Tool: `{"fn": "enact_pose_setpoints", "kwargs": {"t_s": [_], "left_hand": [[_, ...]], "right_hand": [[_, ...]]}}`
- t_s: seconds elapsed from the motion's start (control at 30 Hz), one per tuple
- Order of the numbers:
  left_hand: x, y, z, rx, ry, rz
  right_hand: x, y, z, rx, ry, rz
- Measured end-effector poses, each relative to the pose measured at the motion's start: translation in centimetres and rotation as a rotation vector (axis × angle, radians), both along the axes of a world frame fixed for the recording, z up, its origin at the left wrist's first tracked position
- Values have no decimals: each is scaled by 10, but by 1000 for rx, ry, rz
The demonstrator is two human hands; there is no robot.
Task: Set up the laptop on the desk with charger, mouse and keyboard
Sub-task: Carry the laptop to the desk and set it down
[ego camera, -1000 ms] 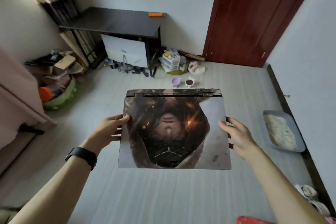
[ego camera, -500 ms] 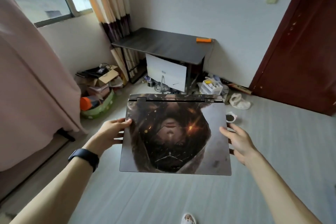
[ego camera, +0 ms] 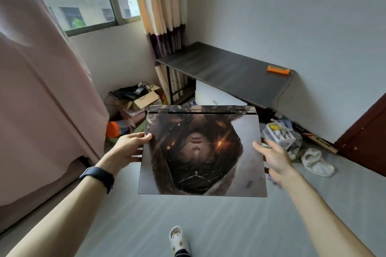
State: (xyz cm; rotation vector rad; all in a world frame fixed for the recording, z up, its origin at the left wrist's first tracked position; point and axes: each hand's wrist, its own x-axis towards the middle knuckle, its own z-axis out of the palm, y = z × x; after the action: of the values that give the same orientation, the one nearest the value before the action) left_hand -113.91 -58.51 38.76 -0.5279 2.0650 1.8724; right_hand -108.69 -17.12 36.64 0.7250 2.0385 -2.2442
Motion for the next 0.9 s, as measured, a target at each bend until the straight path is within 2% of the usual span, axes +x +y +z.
{"fn": "enact_pose_setpoints", "kwargs": {"t_s": [0.43,0.6,0.9], "left_hand": [[-342,23,1,-64,10,-111],[-456,67,-6,-61,2,-149],[-655,133,-18,-117,-25,-76]], "right_hand": [[-280,4,-2,-28,-7,-145],[-384,40,-22,-30,-39,-186],[-605,113,-43,-17,-45,-166]]}}
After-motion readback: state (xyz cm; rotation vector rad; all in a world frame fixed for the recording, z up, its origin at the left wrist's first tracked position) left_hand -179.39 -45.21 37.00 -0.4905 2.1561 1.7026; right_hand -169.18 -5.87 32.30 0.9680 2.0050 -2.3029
